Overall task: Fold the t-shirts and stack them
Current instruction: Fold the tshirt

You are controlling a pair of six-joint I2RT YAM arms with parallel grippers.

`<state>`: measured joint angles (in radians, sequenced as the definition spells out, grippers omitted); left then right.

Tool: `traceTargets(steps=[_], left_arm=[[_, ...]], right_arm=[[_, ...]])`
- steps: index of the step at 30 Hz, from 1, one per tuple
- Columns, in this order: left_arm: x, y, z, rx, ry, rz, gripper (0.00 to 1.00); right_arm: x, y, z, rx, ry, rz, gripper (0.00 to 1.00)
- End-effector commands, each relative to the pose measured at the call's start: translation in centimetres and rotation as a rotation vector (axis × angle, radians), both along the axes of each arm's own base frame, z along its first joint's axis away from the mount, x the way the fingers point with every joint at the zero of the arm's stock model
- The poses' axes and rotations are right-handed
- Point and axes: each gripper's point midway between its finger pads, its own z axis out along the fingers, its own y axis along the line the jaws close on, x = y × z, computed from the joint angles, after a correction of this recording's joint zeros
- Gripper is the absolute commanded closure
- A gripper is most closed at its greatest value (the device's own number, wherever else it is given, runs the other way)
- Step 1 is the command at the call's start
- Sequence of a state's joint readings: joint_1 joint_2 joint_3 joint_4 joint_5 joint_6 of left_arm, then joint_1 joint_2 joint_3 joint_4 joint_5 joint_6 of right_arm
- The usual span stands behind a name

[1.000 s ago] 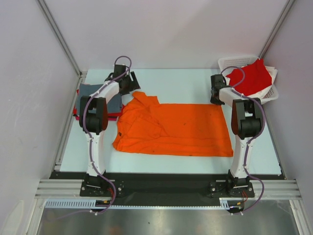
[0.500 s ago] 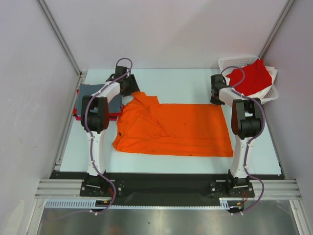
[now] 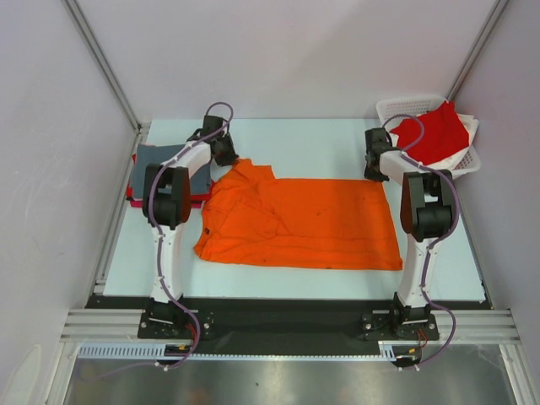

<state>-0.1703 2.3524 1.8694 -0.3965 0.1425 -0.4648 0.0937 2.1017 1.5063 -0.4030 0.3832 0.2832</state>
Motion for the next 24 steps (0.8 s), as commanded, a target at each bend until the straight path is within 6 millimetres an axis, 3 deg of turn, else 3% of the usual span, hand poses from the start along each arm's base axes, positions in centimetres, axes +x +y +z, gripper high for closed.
traceTargets(steps=[1, 5, 10, 11, 13, 14, 16, 17, 19, 20, 22, 23, 24], left_arm=[[1.3, -1.0, 6.2, -0.016, -0.16, -0.036, 1.0], [1.8, -2.4, 9.4, -0.01, -0.261, -0.073, 1.0], [1.3, -3.0, 11.7, -0.007, -0.315, -0.077, 1.0], [1.0, -2.9, 11.5, -0.007, -0.318, -0.077, 1.0], [0.4, -3.1, 12.8, -0.014, -0.348, -0.083, 1.0], [-0.1, -3.1, 12.3, -0.007, -0.345, -0.09, 1.0], [-0.8, -3.3, 13.6, 0.003, -0.373, -0.094, 1.0], [-1.5, -3.2, 12.9, 0.012, -0.358, -0.097, 1.0], [-2.3, -3.2, 14.3, 0.005, -0.394, -0.099, 1.0], [-3.2, -2.9, 13.3, 0.013, -0.374, -0.099, 1.0], [-3.9, -2.8, 14.9, 0.008, -0.422, -0.098, 1.0], [-4.8, -2.6, 14.0, 0.013, -0.408, -0.102, 1.0], [-5.3, -2.7, 14.4, 0.009, -0.415, -0.109, 1.0]], right_arm=[[0.2, -0.2, 3.6, 0.005, -0.058, -0.004, 1.0], [0.1, -0.2, 5.5, 0.008, -0.085, -0.007, 1.0], [-1.0, -0.3, 6.6, 0.012, -0.09, -0.011, 1.0], [-1.2, -0.3, 6.7, 0.016, -0.091, -0.012, 1.0], [-1.5, -0.2, 7.4, 0.019, -0.107, -0.008, 1.0], [-1.9, -0.2, 7.2, 0.022, -0.099, -0.012, 1.0], [-2.3, -0.2, 7.9, 0.031, -0.11, -0.013, 1.0], [-2.7, -0.2, 7.7, 0.035, -0.106, -0.013, 1.0], [-3.2, -0.2, 8.4, 0.048, -0.121, -0.013, 1.0], [-3.4, -0.1, 8.6, 0.051, -0.124, -0.011, 1.0], [-4.2, 0.0, 8.7, 0.062, -0.128, -0.009, 1.0], [-4.6, 0.1, 8.6, 0.065, -0.125, -0.008, 1.0], [-5.1, 0.0, 8.3, 0.066, -0.118, -0.011, 1.0]])
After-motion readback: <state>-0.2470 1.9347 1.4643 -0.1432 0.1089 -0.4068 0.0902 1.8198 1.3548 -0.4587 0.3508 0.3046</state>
